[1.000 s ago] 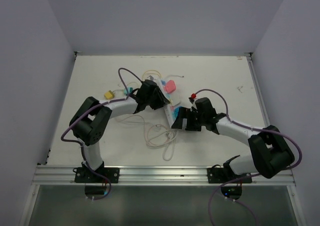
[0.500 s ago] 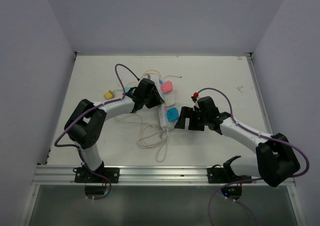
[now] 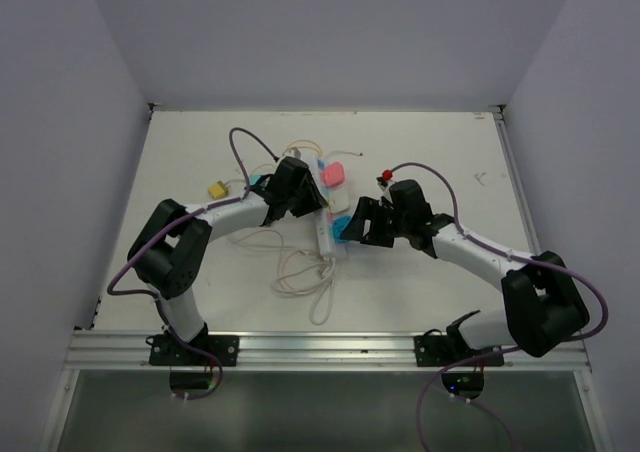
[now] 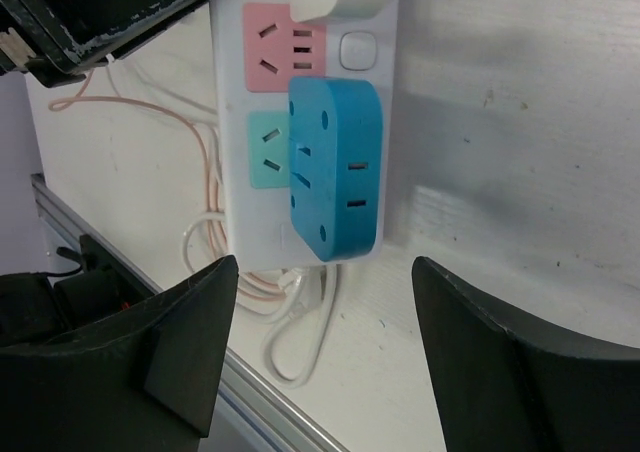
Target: Pull the plug off the socket
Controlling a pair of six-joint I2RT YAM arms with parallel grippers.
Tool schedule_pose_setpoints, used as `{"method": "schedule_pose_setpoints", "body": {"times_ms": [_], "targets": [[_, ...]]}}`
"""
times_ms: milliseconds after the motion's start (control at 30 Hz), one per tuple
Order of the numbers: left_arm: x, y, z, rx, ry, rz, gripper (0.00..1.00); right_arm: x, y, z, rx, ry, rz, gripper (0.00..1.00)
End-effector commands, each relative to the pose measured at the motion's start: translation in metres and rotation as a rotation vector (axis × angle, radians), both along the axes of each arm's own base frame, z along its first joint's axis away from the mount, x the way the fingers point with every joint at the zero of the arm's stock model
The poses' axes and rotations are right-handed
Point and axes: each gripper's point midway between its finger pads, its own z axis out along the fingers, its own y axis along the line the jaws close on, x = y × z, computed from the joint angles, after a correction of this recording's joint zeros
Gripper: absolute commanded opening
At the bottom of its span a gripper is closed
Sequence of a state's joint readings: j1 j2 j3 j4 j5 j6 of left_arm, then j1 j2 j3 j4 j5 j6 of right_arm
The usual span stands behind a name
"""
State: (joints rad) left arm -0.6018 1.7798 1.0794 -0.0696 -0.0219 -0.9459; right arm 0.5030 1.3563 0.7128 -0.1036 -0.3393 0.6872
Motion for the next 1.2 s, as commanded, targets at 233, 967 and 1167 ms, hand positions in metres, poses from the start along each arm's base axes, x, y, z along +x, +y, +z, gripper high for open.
{"method": "schedule_pose_setpoints", "body": {"times_ms": [233, 967, 1167], "targets": [[0.004, 0.011, 0.016, -0.027, -0.053, 0.005, 0.0, 0.03, 0.027, 0.009, 0.081, -0.061, 0.041, 0.63], [0.002, 0.012, 0.013, -0.072, -0.05, 0.009, 0.0, 0.041, 0.048, -0.004, 0.159, -0.064, 0.104, 0.32], [-0.004, 0.022, -0.004, -0.065, -0.005, 0.033, 0.0, 0.036, 0.047, -0.003, 0.17, -0.071, 0.109, 0.02]]}}
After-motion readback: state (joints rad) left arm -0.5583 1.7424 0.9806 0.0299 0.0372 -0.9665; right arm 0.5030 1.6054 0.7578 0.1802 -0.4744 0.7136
